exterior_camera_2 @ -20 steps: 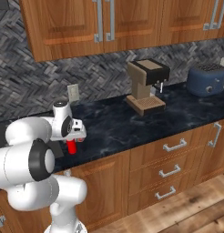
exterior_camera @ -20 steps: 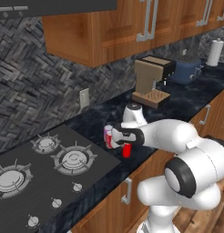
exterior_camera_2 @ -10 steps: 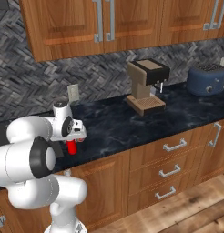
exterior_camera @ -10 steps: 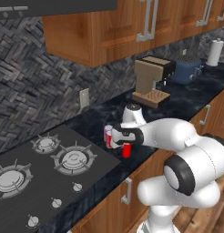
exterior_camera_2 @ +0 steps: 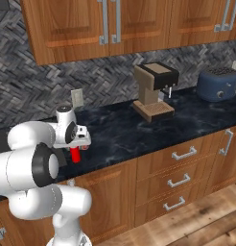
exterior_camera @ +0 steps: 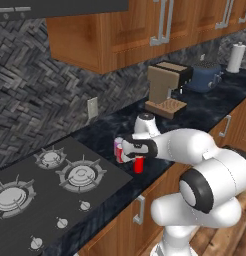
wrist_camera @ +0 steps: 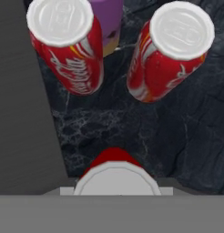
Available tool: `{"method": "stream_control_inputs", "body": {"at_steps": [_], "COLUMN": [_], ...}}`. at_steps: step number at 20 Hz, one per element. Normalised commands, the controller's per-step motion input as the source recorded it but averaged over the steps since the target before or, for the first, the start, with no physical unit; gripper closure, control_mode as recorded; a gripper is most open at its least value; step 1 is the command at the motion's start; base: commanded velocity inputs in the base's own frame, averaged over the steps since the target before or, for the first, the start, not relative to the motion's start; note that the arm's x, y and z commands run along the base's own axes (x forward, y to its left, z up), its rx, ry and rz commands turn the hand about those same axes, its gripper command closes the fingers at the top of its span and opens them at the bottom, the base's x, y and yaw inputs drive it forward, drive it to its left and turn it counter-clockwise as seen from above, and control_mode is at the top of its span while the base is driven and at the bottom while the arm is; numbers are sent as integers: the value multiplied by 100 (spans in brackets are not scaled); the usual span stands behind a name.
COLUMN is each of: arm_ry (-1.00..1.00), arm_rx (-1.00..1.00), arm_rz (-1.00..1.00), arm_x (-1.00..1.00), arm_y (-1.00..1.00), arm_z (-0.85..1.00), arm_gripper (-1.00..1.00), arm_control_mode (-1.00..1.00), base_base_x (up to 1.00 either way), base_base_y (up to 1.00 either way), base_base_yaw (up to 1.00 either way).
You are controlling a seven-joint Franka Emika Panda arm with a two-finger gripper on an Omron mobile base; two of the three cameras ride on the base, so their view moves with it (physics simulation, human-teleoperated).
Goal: Four empty soda cans are scattered around the kitchen. Gather all the cans and cluster them next to the stove for recycling.
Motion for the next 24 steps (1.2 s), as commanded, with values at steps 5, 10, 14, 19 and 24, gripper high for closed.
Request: {"method": "stream_control_inputs", "body": {"at_steps": [5, 10, 14, 19, 24], "arm_ry": [0, -1, -10, -8, -11], "arm_rx": [0, 0, 0, 0, 0], "arm_rz": [0, 0, 0, -3, -1], "arm_x": [0, -1, -9, -13, -33], "arm_y": [0, 0, -3, -3, -2], "arm_z": [0, 2, 28, 48, 40], "arm_gripper": [-100, -100, -100, -100, -100], "arm_control_mode": [-100, -100, -100, -100, -100], "base_base_x": [0, 0, 0, 0, 0], "base_base_y": [0, 0, 0, 0, 0], "base_base_yaw": [0, 0, 0, 0, 0]}}
